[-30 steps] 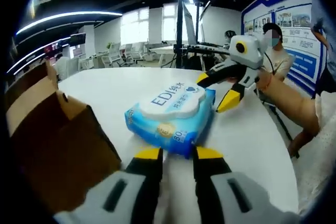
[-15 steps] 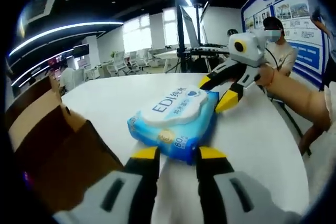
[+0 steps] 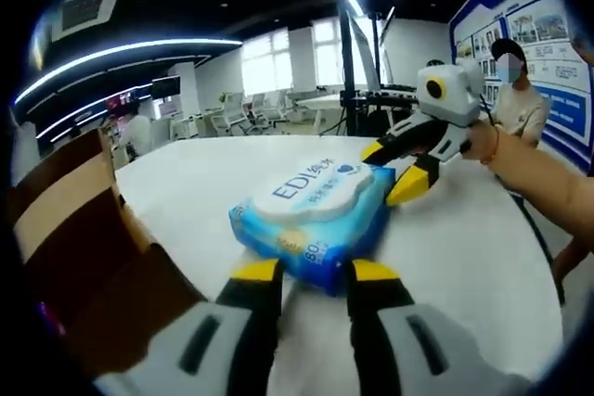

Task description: Operate the shoe box by opening the lid, removing the specified soft item, and placing it in the target area until the item is outside and the box remains undamaged.

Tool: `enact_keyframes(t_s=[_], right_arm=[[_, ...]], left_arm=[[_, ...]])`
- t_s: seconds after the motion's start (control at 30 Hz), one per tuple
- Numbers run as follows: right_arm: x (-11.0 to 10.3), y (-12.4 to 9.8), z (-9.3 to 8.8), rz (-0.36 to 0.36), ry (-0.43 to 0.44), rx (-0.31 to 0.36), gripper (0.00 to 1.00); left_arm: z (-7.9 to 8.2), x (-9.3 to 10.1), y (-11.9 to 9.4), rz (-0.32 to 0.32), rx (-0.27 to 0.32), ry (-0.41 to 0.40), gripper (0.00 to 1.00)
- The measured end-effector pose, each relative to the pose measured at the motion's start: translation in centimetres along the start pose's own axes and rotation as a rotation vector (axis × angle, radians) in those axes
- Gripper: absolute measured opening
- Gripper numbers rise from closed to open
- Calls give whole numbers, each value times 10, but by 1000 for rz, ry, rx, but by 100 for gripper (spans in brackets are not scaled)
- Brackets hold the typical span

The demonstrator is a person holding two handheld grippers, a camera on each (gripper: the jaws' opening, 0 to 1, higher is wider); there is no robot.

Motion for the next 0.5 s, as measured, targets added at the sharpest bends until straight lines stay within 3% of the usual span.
enact_keyframes(t_s=[0.5], right_arm=[[15,19,9,-28,-2,4,35]], left_arm=[[5,-17,6,75,0,9,26]])
Point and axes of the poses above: the point that each gripper's makers call its tool centre point, and the gripper's own axes: y roughly forward along the fingers, x roughly to its right, z roughly out of its top, the point moved 9 cm from there along -y, roughly backward along the fingers
